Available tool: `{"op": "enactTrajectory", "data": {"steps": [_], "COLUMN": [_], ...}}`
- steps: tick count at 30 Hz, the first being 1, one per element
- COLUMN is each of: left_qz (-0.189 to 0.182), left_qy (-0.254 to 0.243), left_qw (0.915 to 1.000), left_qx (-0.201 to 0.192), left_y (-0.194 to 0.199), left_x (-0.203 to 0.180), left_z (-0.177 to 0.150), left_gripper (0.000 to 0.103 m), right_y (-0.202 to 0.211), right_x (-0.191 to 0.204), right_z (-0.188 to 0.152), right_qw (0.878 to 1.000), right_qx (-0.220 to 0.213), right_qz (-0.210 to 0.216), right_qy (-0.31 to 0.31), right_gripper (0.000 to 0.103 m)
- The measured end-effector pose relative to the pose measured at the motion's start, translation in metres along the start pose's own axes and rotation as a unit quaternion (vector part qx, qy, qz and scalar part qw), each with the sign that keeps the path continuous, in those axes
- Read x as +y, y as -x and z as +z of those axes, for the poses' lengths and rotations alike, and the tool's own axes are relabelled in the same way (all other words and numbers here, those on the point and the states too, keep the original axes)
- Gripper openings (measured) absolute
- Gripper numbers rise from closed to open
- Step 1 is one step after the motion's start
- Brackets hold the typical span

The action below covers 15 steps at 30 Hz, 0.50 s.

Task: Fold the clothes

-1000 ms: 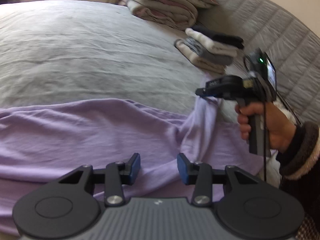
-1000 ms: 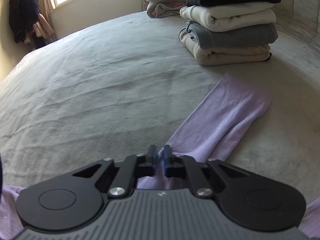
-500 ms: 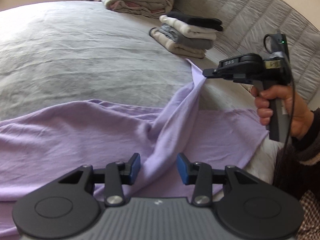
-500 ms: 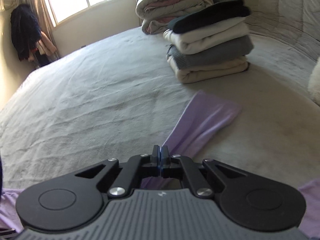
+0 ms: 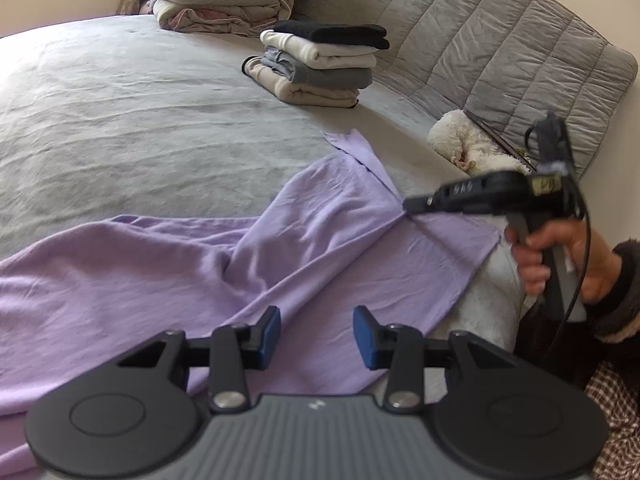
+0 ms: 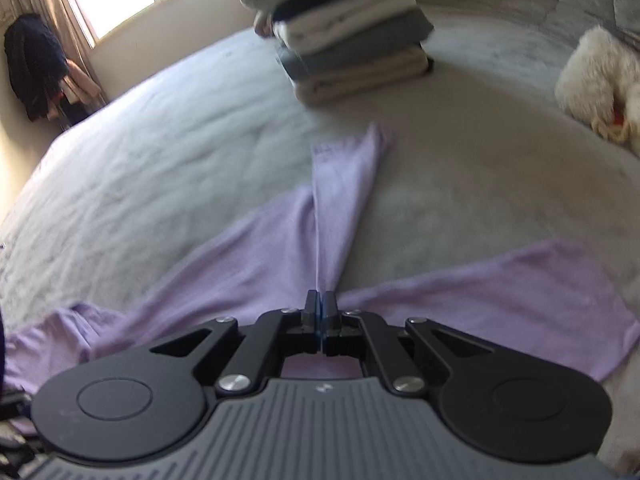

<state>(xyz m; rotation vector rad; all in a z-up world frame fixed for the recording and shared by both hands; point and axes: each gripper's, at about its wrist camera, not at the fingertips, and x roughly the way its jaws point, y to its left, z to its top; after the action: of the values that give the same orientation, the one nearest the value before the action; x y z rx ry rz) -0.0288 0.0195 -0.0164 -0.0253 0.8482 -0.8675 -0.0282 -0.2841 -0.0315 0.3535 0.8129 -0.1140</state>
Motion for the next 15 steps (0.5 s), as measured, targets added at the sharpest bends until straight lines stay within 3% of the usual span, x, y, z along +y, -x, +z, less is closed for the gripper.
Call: {"op": "enactTrajectory", "data": {"steps": [5,8,15], "left_qz": [-0.004,0.001,0.017], "left_qy": [0.02,0.045,0.051], "left_qw": [0.9997,0.9986,0.9982], "left_qx": [-0.013,-0.027,-0.027], "left_y": [-0.006,-0.012,-0.041], "left_x": [-0.009,-0.01,-0.019], "left_z": [0.005,0.012,0.026], "left_gripper": [0.041,0.041,0.041], "right_y": [0.0,0.003,-0.011], "right_x": [-0.008,-0.007,0.004], "right_z": [-0.003,0.006,0.032], "right_qw": [1.0,0.998,0.987], "right_qx": [-0.006,-0.033,-0.096], "right_qz": [0.021,0.037,0.06], "right_qy": [0.012,0.032,0.117], "right_gripper": [0.003,0.014,0.018]}}
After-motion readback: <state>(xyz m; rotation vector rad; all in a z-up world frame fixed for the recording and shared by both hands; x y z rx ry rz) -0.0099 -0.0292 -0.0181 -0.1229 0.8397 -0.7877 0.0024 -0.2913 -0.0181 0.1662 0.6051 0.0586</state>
